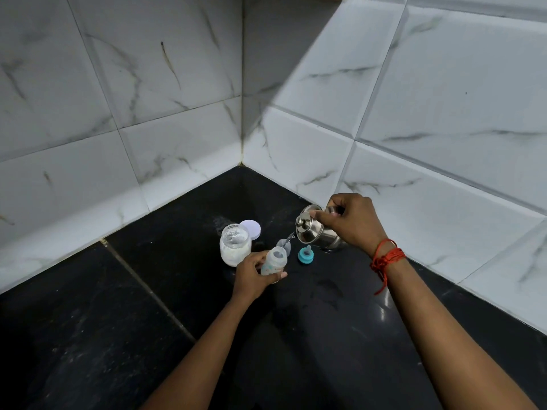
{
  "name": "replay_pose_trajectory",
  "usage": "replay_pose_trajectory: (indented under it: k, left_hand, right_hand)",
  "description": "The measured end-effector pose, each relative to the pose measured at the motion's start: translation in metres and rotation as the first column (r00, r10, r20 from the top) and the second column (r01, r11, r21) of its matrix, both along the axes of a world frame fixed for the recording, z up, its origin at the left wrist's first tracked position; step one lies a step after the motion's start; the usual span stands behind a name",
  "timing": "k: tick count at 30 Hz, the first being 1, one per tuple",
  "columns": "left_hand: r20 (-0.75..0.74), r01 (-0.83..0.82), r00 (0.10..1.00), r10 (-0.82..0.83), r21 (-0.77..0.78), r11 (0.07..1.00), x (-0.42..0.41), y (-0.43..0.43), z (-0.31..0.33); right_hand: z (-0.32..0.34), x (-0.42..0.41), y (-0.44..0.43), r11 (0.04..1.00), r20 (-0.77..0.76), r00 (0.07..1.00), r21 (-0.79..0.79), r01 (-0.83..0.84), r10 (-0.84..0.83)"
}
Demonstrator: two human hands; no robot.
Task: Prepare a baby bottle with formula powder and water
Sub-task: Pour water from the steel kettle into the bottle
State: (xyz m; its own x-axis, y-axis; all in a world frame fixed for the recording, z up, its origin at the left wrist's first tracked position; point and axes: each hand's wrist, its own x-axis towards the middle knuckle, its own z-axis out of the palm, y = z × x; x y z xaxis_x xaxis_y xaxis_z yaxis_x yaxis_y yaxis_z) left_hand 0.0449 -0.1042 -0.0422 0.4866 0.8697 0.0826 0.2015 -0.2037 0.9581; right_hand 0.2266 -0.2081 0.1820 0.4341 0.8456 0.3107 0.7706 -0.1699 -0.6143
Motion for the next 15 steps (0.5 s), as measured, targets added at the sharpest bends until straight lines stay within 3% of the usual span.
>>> replay_pose_trajectory:
  k: [15]
  left_hand:
    - [-0.004,0.002,1.0,-0.001,0.04,0.999,0.002,0.001,-0.002]
  right_hand:
    - [0.014,0.005,-0.005,0.998,0.026,1.0,0.068,-0.004,0.003]
